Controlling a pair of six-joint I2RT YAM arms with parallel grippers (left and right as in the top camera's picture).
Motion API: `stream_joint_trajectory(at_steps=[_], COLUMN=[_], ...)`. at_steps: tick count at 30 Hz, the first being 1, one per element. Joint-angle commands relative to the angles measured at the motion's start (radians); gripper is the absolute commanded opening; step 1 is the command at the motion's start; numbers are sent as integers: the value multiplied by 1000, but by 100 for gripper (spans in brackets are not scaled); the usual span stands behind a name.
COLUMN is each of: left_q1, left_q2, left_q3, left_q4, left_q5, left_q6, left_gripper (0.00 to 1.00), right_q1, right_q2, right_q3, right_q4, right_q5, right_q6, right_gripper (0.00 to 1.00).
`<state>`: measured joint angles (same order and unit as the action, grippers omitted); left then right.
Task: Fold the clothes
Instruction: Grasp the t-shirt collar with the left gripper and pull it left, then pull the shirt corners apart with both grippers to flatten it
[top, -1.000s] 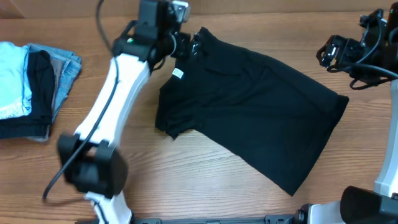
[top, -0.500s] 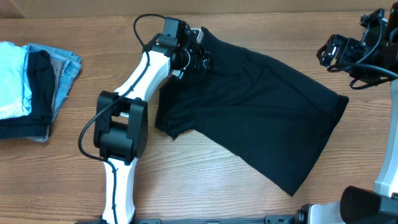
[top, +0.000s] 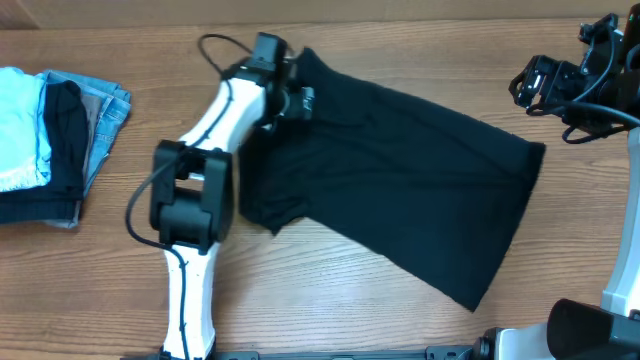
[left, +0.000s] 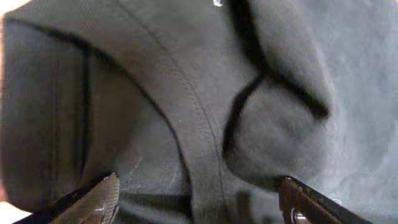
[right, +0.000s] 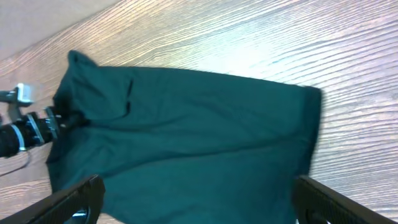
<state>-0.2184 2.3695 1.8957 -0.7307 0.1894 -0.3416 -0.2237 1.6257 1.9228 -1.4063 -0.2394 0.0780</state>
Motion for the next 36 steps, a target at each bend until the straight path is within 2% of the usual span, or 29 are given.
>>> stream_joint_trajectory(at_steps=[1,4,8,9,12,14,17,18,19,20,21,23,28,36], left_q1=[158,259,339,336,328,328,326,326,325,324,322,322,322,322], left_q2=[47,47,35,21,-74,-174,-312,-433,-475,-503,-527,-542,-542,-542], left_q3=[-34,-34,-34,-34,-34,-34,-34,-34,-34,-34,-34,-34,-34,-34], left_q4=[-84,-135,-167,-166,-134,-126,-154,-193,-215,-238,-264,-298,-312,-314], left_q5=[-92,-83,100,99,92,80,29,20,20,20,20,20,20,19], left_q6=[-93,-93,-23,-8,13,11,13,26,32,32,32,32,50,50], left_gripper=[84,81,89,100,100,100,100,100,100,100,100,100,100,100], right_q1=[-2,-2,-1,0,0,12,56,85,90,91,91,91,105,107], right_q2=[-25,-25,15,29,90,145,238,337,389,430,482,543,670,690], right_q3=[8,8,8,7,7,6,6,6,6,6,5,5,3,-2], right_q4=[5,5,2,0,-11,-14,0,36,60,76,92,101,167,244], right_q5=[-5,3,11,11,-27,-125,-144,-129,-120,-121,-121,-122,-121,-141], right_q6=[1,1,1,1,-18,-94,-146,-146,-145,-136,-134,-130,-118,-100], right_gripper=[100,100,100,100,100,99,97,89,83,80,72,67,64,62])
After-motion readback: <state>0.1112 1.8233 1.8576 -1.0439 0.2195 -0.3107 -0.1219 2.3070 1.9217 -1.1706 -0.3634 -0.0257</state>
